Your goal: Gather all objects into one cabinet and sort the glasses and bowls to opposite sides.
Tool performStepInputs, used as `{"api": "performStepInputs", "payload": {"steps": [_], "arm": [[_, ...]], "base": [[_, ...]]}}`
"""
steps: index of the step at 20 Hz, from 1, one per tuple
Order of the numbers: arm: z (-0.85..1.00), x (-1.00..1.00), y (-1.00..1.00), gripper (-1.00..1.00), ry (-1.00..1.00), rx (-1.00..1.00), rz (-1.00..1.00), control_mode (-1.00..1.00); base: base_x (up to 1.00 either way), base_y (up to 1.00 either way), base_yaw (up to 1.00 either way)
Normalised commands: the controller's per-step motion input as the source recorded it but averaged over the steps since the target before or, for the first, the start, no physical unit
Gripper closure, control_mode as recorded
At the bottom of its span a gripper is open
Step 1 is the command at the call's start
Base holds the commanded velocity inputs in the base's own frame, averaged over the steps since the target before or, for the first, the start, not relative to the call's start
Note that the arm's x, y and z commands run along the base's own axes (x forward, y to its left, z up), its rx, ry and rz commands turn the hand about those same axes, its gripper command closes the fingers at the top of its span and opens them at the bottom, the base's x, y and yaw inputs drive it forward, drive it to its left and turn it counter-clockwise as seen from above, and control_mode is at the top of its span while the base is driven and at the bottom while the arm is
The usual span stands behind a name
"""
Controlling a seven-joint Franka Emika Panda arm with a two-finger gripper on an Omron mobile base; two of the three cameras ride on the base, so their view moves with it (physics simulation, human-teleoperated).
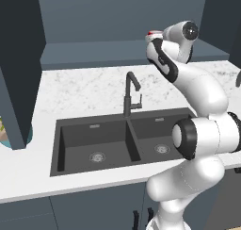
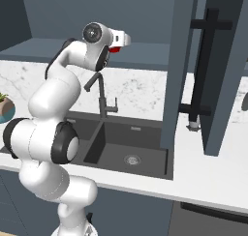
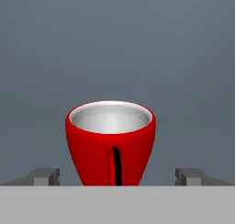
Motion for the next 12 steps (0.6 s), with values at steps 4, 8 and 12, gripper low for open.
{"api": "performStepInputs", "payload": {"steps": [4,8,12], "arm": [[0.00,0.13,0.00,1.00,0.00,0.00,0.00,-1.00],[0.00,0.00,0.00,1.00,0.00,0.00,0.00,-1.00],[0.00,0.00,0.00,1.00,0.00,0.00,0.00,-1.00]], "base": [[0.00,0.00,0.00],[0.00,0.00,0.00],[0.00,0.00,0.00]]}}
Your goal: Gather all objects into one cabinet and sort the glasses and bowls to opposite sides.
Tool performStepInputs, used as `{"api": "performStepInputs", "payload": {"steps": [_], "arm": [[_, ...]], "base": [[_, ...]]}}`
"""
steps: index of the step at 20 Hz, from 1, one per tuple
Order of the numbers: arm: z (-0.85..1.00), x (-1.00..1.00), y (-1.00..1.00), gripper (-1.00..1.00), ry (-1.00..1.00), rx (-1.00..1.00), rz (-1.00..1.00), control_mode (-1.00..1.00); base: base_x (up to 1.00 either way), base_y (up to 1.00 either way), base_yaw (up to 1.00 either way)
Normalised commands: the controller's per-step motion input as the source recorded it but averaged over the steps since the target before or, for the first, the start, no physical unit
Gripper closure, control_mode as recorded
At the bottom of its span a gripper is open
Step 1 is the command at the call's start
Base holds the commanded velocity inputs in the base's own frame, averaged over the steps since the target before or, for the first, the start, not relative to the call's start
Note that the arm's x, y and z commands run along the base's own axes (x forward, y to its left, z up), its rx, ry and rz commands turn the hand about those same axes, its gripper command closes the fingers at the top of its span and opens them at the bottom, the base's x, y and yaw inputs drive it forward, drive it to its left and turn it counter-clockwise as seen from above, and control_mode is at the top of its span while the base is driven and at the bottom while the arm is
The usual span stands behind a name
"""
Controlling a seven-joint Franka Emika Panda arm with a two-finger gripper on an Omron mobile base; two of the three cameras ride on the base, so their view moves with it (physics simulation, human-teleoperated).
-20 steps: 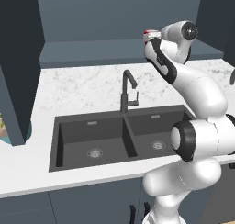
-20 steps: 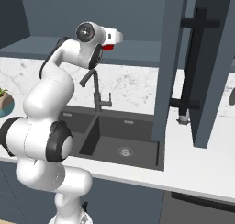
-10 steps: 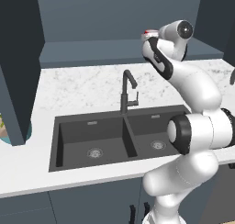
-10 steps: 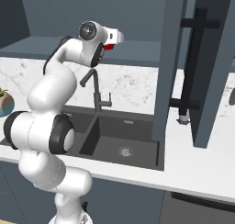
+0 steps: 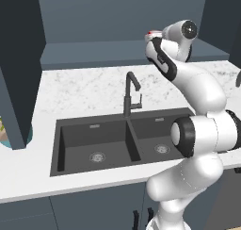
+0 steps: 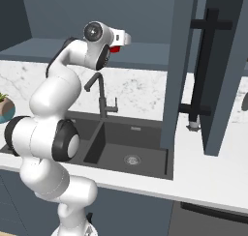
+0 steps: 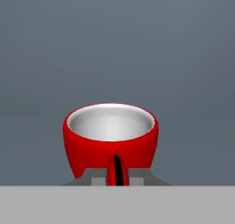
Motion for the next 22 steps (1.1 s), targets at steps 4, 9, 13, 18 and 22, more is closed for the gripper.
{"api": "performStepInputs", "payload": {"steps": [4,9,13,18,22], "arm": [[0.00,0.00,0.00,1.00,0.06,0.00,0.00,-1.00],[0.01,0.00,0.00,1.00,0.15,0.01,0.00,-1.00],[0.00,0.00,0.00,1.00,0.19,0.00,0.00,-1.00],[0.03,-0.27,0.00,1.00,0.21,0.00,0.00,-1.00],[0.10,-0.62,0.00,1.00,0.18,0.00,0.00,-1.00]], "base": [[0.00,0.00,0.00],[0.00,0.00,0.00],[0.00,0.00,0.00],[0.00,0.00,0.00],[0.00,0.00,0.00]]}}
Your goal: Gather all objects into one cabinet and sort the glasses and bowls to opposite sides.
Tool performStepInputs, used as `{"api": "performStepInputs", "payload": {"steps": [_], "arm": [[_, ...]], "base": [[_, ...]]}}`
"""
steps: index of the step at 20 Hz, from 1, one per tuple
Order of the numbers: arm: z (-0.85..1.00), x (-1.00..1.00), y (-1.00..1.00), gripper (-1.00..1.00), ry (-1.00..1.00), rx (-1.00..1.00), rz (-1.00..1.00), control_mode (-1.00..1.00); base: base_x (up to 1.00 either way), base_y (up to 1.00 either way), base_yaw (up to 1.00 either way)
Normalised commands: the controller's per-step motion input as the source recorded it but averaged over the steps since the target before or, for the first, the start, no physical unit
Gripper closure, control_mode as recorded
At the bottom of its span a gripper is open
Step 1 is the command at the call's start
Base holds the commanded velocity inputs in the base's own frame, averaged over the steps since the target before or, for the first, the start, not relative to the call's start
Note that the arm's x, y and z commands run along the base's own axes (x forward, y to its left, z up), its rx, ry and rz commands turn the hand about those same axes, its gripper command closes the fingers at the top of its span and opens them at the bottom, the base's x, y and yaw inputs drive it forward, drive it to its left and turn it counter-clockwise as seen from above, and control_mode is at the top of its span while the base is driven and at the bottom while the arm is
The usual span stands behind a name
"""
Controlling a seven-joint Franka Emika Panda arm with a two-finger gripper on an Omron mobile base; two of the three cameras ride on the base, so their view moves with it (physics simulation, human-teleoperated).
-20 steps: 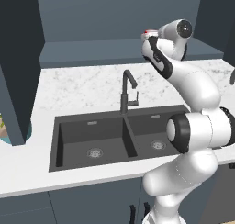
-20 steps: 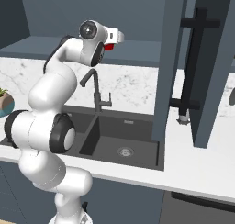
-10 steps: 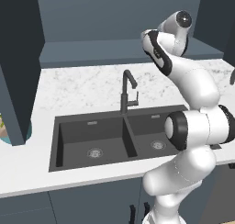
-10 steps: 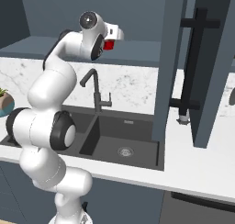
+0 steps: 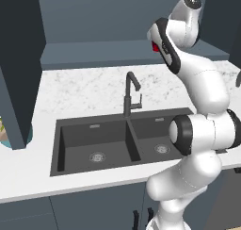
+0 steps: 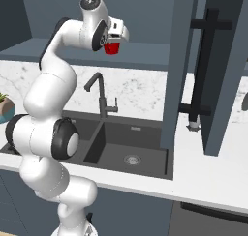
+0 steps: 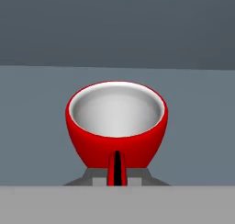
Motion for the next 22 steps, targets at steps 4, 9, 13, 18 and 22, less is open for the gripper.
{"api": "performStepInputs", "payload": {"steps": [4,9,13,18,22], "arm": [[0.17,-0.62,0.00,1.00,0.17,0.00,0.00,-1.00],[0.00,-0.87,0.00,1.00,-0.02,0.00,0.00,-1.00],[0.02,-1.00,0.00,1.00,-0.01,0.01,0.01,-1.00],[0.03,-1.00,0.12,1.00,-0.04,0.01,0.01,-1.00],[-0.01,-0.94,0.35,1.00,-0.05,0.00,0.03,-1.00]], "base": [[0.00,0.00,0.00],[0.00,0.00,0.00],[0.00,0.00,0.00],[0.00,0.00,0.00],[0.00,0.00,0.00]]}}
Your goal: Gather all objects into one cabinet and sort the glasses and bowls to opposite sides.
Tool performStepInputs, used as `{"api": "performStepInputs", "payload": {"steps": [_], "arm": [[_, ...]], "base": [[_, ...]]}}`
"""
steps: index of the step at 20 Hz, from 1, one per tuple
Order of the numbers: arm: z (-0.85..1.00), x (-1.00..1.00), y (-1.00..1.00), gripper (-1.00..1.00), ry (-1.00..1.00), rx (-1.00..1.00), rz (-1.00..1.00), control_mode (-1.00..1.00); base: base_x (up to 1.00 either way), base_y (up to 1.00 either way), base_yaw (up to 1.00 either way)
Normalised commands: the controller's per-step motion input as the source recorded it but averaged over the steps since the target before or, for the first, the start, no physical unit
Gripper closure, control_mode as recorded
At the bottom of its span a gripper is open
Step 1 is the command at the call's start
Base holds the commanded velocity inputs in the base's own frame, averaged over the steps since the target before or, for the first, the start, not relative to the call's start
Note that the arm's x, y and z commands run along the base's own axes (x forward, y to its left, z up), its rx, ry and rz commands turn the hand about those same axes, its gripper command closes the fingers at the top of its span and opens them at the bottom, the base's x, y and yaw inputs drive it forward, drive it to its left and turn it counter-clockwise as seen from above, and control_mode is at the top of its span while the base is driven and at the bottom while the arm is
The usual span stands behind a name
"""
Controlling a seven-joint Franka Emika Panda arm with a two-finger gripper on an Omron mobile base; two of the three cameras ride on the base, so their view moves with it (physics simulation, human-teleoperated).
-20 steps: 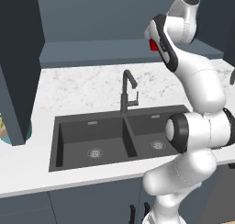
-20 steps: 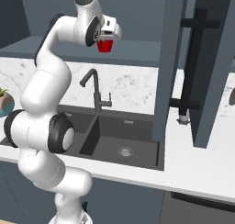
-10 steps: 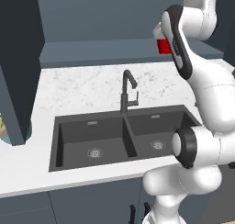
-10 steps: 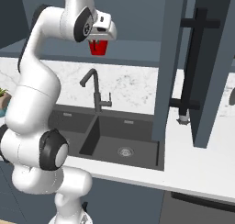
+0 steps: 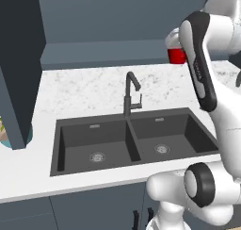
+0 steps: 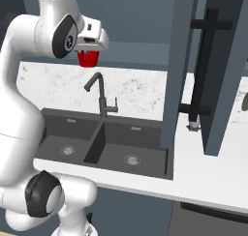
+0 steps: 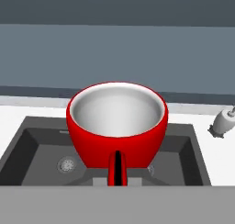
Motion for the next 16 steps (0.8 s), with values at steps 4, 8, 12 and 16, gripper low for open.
{"api": "performStepInputs", "payload": {"steps": [4,8,12,16], "arm": [[-0.14,-0.91,0.38,1.00,0.00,0.00,0.05,-1.00],[-0.52,-0.95,0.19,1.00,-0.03,0.00,0.06,-1.00],[-0.30,-0.99,0.04,1.00,-0.04,0.00,0.04,-1.00],[-0.38,-0.77,0.02,1.00,-0.23,0.00,0.05,-1.00]], "base": [[0.00,0.00,0.00],[0.00,0.00,0.00],[0.00,0.00,0.00],[0.00,0.00,0.00]]}}
